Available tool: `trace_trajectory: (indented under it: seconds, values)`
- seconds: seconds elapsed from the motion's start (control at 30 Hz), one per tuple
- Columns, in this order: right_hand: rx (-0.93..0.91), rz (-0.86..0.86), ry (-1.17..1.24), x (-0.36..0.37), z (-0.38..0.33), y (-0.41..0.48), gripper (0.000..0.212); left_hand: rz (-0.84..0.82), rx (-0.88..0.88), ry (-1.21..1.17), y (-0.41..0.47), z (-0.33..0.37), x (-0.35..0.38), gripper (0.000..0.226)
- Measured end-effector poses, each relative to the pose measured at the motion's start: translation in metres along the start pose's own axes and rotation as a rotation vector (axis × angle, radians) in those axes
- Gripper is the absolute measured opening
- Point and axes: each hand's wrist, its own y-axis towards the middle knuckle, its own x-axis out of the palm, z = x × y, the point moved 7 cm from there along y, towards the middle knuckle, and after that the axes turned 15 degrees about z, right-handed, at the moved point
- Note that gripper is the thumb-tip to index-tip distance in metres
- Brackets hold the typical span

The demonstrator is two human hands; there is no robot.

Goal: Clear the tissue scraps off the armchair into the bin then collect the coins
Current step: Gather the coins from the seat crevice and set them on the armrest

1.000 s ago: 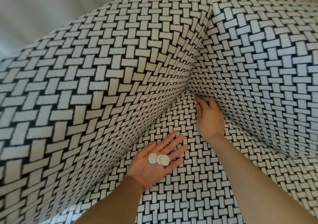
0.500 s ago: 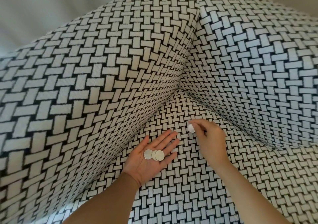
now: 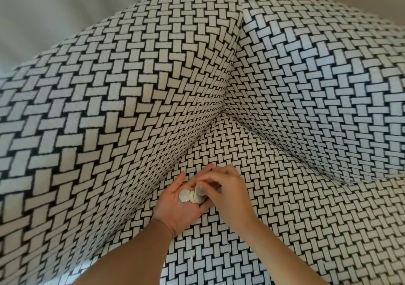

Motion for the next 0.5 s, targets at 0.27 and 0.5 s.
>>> trace_trajectory:
  seconds: [0.27, 0.5]
  values:
    - [-0.093, 0.049, -0.001, -0.001, 0.000, -0.001, 0.023, 0.031, -0.023, -0.039, 0.000, -0.002, -0.004, 0.059]
    - [0.167, 0.336, 0.168, -0.058, 0.037, 0.038, 0.026, 0.074, -0.045, -0.028, -0.002, -0.002, -0.003, 0.057]
